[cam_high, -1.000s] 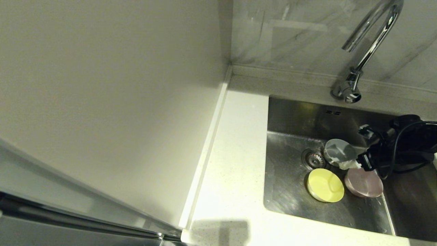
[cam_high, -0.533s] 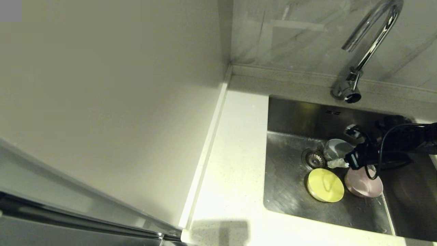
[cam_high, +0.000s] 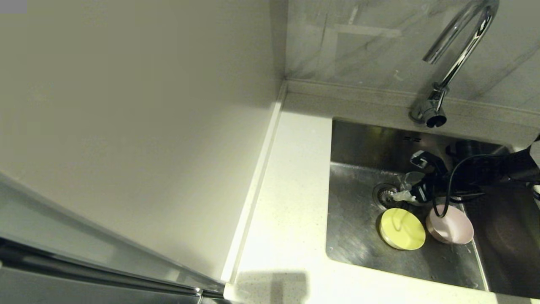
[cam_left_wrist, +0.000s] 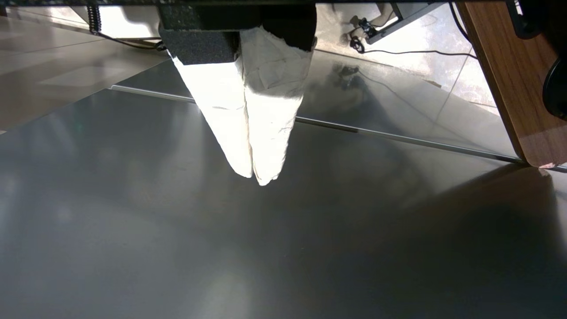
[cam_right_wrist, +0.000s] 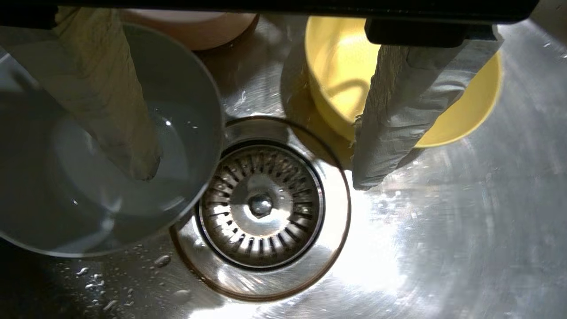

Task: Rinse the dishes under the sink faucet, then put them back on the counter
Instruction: Put a bowl back to the table from the sink

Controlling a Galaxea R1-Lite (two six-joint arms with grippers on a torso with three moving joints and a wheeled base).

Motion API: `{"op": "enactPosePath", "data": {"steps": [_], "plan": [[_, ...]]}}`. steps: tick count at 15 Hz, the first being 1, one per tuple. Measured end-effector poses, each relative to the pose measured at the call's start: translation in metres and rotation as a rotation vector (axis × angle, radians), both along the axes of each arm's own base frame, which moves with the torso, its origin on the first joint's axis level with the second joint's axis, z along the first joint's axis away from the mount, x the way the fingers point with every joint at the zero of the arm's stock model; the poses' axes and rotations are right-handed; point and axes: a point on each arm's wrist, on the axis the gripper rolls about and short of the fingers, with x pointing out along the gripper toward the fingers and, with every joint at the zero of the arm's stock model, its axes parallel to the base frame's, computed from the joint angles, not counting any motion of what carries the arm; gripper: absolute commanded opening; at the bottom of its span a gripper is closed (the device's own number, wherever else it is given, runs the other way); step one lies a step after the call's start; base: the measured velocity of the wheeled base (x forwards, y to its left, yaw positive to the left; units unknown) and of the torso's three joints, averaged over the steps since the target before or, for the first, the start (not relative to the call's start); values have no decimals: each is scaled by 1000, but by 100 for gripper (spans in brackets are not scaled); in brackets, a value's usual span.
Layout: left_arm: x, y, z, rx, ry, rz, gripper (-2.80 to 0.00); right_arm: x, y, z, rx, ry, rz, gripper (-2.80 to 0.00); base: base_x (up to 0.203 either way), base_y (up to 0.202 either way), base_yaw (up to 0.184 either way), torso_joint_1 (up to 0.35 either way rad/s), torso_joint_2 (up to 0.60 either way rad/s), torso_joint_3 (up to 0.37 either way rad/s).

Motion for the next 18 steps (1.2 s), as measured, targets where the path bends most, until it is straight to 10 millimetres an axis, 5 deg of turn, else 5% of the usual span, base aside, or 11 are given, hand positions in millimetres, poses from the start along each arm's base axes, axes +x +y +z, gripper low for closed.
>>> {"op": "enactPosePath", "data": {"steps": [7, 18], "plan": [[0, 0, 0, 0, 0, 0, -280, 16, -5, -2, -134, -54, -112, 0, 0, 0, 0, 0, 0, 0], [0, 0, 0, 0, 0, 0, -280, 15, -6, -27, -186, 11, -131, 0, 0, 0, 0, 0, 0, 0]]}}
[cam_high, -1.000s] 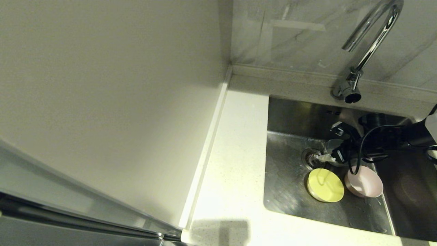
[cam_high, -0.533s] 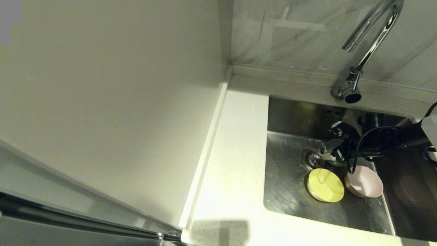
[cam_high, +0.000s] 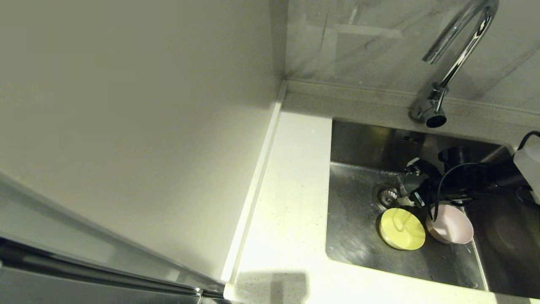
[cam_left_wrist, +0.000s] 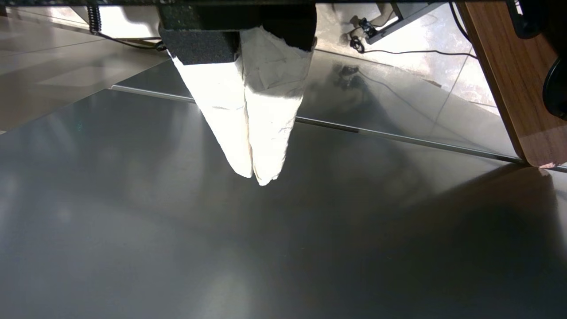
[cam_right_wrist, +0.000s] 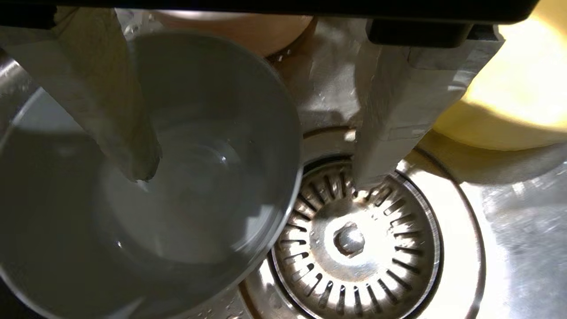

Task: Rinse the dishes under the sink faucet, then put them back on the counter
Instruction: Put a bowl back to the table from the sink

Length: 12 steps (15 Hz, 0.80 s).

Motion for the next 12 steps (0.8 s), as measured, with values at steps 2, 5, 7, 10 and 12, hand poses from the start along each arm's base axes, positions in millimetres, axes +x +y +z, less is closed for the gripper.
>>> {"op": "enactPosePath", "data": {"steps": [2, 5, 7, 10, 12], "plan": [[0, 0, 0, 0, 0, 0, -280, 3, -1, -5, -5, -12, -3, -280, 0, 0, 0, 0, 0, 0], [0, 0, 0, 0, 0, 0, -280, 7, -2, -8, -6, -23, -8, -280, 0, 0, 0, 0, 0, 0], [0, 0, 0, 0, 0, 0, -280, 7, -2, -8, -4, -25, -12, -280, 0, 0, 0, 0, 0, 0], [0, 0, 0, 0, 0, 0, -280, 8, -3, -4, 18, -35, -37, -280, 0, 0, 0, 0, 0, 0], [0, 0, 0, 0, 0, 0, -280, 8, -3, 2, 45, -47, -64, -280, 0, 0, 0, 0, 0, 0]]}}
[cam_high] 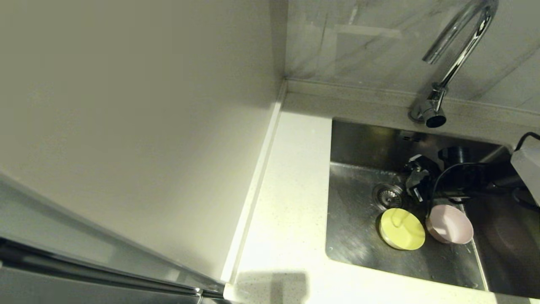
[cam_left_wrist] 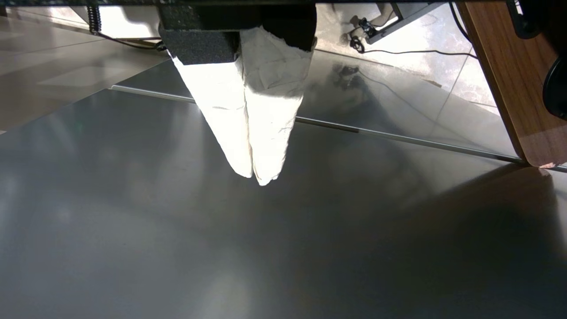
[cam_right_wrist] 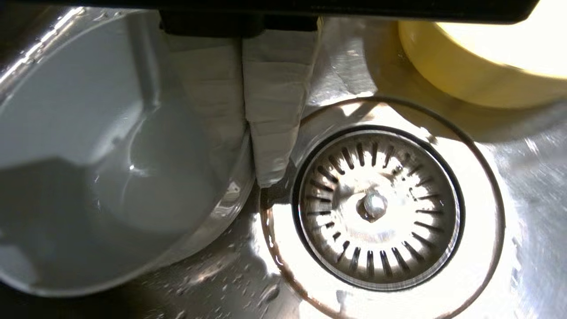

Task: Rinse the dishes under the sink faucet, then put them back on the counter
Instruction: Put a bowl back to the table from the sink

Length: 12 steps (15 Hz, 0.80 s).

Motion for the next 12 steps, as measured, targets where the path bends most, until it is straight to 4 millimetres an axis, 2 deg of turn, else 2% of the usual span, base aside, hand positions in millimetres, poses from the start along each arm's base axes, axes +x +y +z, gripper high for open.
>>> {"op": "enactPosePath", "data": {"steps": [3, 7, 10, 12], "plan": [[0, 0, 0, 0, 0, 0, -280, -1, 0, 8, 44, -13, -41, -280, 0, 0, 0, 0, 0, 0], [0, 0, 0, 0, 0, 0, -280, -10, 1, 29, 124, -38, -105, -280, 0, 0, 0, 0, 0, 0], [0, 0, 0, 0, 0, 0, -280, -34, -2, 49, 202, -26, -117, -280, 0, 0, 0, 0, 0, 0], [0, 0, 0, 0, 0, 0, -280, -61, -8, 62, 274, -5, -99, -280, 0, 0, 0, 0, 0, 0]]}}
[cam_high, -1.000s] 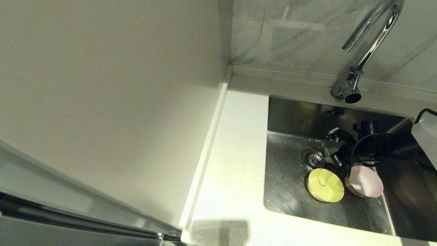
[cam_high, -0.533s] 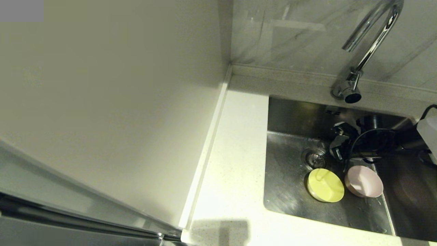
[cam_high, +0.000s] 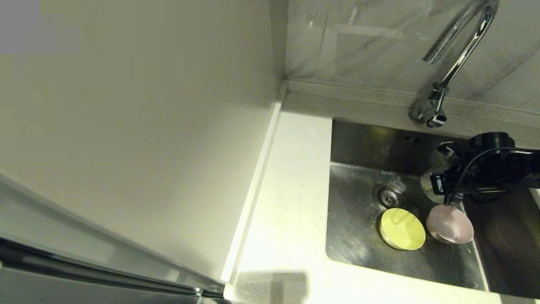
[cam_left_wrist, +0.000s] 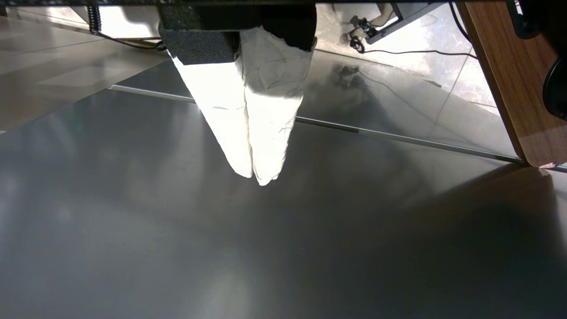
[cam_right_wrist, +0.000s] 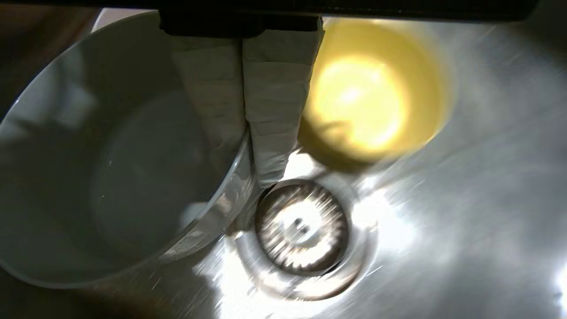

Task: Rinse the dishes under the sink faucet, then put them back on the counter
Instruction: Put a bowl back to the table from the sink

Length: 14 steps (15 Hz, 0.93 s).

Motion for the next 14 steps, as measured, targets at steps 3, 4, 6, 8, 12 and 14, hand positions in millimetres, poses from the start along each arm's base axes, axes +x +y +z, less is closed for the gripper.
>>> {"op": "enactPosePath", "data": {"steps": [3, 4, 6, 8, 12, 14], "plan": [[0, 0, 0, 0, 0, 0, -280, -49, -12, 16, 199, 67, 60, -280, 0, 0, 0, 0, 0, 0], [0, 0, 0, 0, 0, 0, -280, -63, -12, 22, 296, 102, 84, -280, 0, 0, 0, 0, 0, 0], [0, 0, 0, 0, 0, 0, -280, -90, -7, 34, 512, 185, 133, -280, 0, 0, 0, 13, 3, -1], [0, 0, 0, 0, 0, 0, -280, -114, 4, 46, 714, 259, 191, -280, 0, 0, 0, 0, 0, 0], [0, 0, 0, -1, 0, 0, -280, -151, 36, 76, 1116, 379, 315, -280, 0, 0, 0, 0, 0, 0], [0, 0, 0, 0, 0, 0, -280, -160, 46, 100, 1290, 410, 354, -280, 0, 0, 0, 0, 0, 0]]}}
